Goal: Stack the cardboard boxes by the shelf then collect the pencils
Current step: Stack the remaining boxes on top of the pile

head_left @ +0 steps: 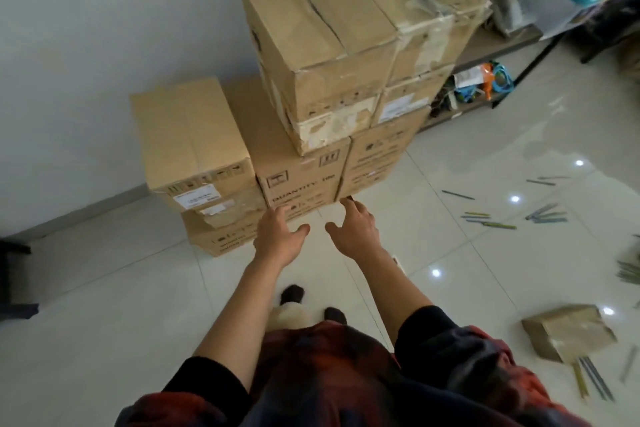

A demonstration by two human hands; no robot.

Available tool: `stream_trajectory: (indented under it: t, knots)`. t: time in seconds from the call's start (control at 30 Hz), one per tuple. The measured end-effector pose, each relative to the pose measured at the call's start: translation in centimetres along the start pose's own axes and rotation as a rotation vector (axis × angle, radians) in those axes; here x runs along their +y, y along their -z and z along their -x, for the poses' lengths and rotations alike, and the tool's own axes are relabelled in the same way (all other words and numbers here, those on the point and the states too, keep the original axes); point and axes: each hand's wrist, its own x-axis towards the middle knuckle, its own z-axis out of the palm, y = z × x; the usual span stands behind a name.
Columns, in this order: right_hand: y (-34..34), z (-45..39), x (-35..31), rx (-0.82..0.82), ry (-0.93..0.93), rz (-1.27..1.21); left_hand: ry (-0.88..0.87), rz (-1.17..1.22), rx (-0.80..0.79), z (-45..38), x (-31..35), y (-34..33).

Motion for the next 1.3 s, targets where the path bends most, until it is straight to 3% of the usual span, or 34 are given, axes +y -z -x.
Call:
stream_trajectory:
  t: [0.5,1.3]
  knots:
    - [3.1,4.8,10.6,0.102,-0.222,-0.155,-0.095,-0.11,-0.247,3.3,5.5,-8.6]
    - [17.2,15.4,47.2,0.227,-0.488,-0.415,-0.231,-0.267,-0.414,21.3,20.8,-39.0]
